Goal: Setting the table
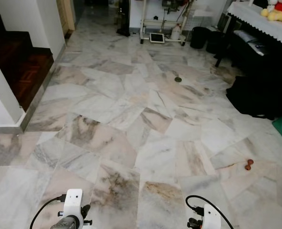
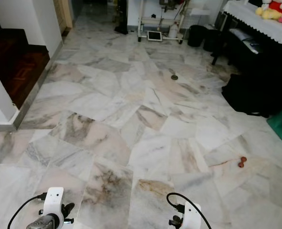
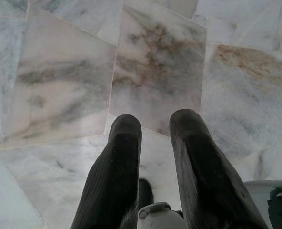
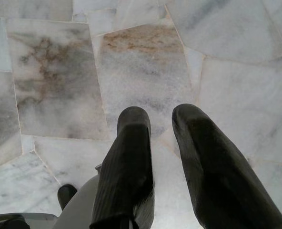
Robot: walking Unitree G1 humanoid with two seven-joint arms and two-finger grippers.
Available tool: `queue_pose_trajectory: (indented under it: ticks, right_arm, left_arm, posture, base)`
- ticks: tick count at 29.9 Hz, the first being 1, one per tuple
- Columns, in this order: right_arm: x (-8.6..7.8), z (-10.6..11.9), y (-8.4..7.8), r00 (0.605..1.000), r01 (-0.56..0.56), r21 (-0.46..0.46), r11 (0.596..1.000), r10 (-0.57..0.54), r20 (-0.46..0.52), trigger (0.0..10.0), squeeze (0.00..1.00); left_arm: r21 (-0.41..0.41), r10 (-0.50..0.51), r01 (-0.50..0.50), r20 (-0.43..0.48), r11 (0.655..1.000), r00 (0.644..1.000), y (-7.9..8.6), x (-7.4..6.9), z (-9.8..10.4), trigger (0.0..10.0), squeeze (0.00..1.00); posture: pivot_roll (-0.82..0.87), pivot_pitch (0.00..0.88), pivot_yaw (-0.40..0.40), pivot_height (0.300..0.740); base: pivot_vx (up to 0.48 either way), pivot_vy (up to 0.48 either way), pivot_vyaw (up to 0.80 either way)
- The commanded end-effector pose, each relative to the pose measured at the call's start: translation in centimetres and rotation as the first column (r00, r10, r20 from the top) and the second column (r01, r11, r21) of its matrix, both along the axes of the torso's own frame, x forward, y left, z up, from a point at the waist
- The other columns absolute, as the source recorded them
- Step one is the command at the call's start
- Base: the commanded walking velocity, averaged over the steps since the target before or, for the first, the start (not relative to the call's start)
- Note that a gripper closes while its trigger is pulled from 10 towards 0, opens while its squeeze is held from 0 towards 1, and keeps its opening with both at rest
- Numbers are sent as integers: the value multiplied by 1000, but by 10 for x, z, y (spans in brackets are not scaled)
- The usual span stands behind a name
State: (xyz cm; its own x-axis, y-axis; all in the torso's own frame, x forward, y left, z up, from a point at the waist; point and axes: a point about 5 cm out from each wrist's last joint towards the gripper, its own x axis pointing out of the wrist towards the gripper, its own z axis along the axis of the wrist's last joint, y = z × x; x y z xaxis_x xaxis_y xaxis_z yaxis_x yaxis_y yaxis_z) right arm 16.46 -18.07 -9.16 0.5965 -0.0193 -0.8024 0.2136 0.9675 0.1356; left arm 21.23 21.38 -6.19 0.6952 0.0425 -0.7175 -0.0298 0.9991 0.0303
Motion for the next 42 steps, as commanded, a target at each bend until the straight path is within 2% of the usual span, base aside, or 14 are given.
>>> queue_pose_trajectory:
  ticks: [1, 5, 8, 32, 38, 42]
  right_arm:
    - [1, 1, -3, 1000, 6, -8, 1000, -6, 0, 10000, 0]
    - [2, 1, -2, 1000, 5, -8, 1000, -5, -1, 10000, 0]
    - [1, 0, 0, 1000, 4, -6, 1000, -4, -4, 10000, 0]
    - [-4, -2, 0, 1000, 2, -4, 1000, -2, -24, 10000, 0]
    - [-3, -2, 1, 1000, 2, -4, 1000, -2, -20, 10000, 0]
    - [-2, -1, 1, 1000, 2, -8, 1000, -2, -21, 10000, 0]
  left_arm:
    - [-2, -13, 13, -10, 1000, 1000, -3, -3, -2, 10000, 0]
    - [14, -54, 54, -16, 998, 998, -3, -3, -2, 10000, 0]
    - [0, -28, 28, -20, 1000, 999, -3, -4, -3, 10000, 0]
    - [24, -62, 63, -43, 998, 997, -6, -10, -7, 10000, 0]
    - [32, -67, 68, -42, 997, 997, -7, -9, -7, 10000, 0]
    - [25, -73, 74, -36, 997, 997, -10, -6, -5, 10000, 0]
  posture:
    - [111, 0, -83, 727]
    - [110, 0, -79, 727]
    - [111, 2, -76, 727]
    - [119, 0, -82, 727]
    - [116, 0, -78, 727]
    - [110, 0, -76, 727]
  base:
    - [0, 0, -700]
    - [0, -360, -694]
    - [0, -421, -700]
    - [0, -58, -694]
    - [0, -480, -691]
    - [0, 0, -686]
